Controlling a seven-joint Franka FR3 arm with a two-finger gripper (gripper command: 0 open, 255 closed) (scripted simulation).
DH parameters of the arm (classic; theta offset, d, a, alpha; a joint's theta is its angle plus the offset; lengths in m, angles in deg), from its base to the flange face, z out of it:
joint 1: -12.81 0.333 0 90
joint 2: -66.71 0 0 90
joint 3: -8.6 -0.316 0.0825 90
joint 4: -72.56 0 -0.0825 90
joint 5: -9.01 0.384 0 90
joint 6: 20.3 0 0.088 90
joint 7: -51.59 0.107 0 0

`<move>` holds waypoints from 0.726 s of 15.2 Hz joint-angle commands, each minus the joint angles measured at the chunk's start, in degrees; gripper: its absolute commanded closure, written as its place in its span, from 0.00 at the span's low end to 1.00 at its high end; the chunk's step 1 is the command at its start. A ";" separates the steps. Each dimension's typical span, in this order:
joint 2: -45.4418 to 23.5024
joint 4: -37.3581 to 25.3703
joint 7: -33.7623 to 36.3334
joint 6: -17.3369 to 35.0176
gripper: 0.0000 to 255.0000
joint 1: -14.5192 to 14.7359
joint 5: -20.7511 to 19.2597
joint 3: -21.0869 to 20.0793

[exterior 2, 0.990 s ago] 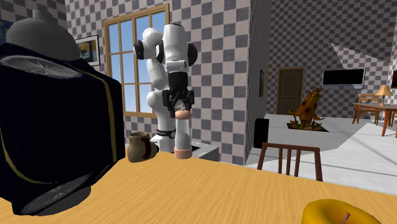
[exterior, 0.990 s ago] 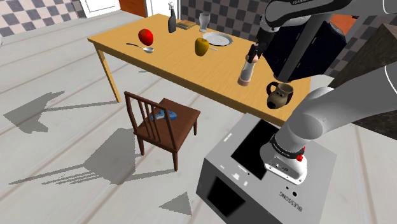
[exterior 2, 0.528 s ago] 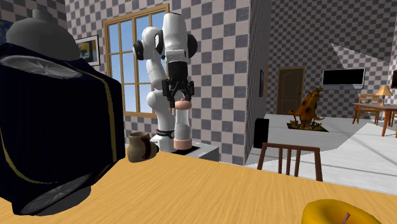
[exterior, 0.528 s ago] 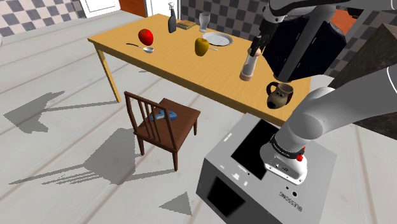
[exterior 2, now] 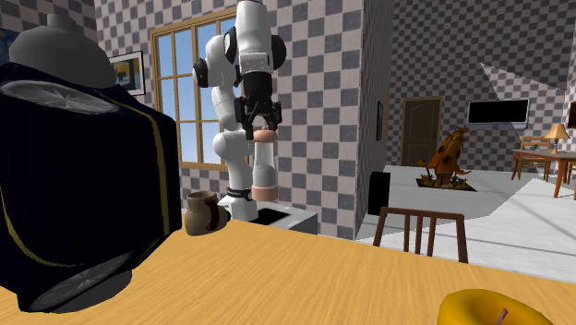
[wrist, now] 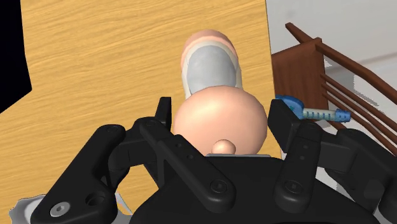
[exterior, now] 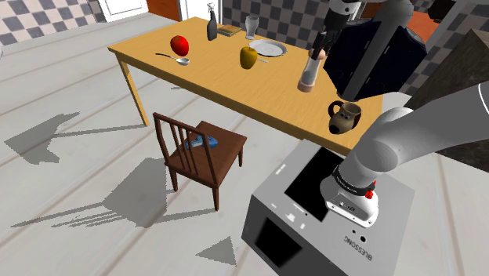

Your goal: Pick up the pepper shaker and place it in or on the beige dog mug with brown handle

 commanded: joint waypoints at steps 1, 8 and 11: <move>0.05 -1.46 -0.01 -1.53 1.00 0.10 0.19 -0.25; -0.10 -6.90 -0.11 -6.84 1.00 0.45 0.83 -1.07; -0.27 -8.72 -0.16 -8.50 1.00 0.57 1.04 -1.29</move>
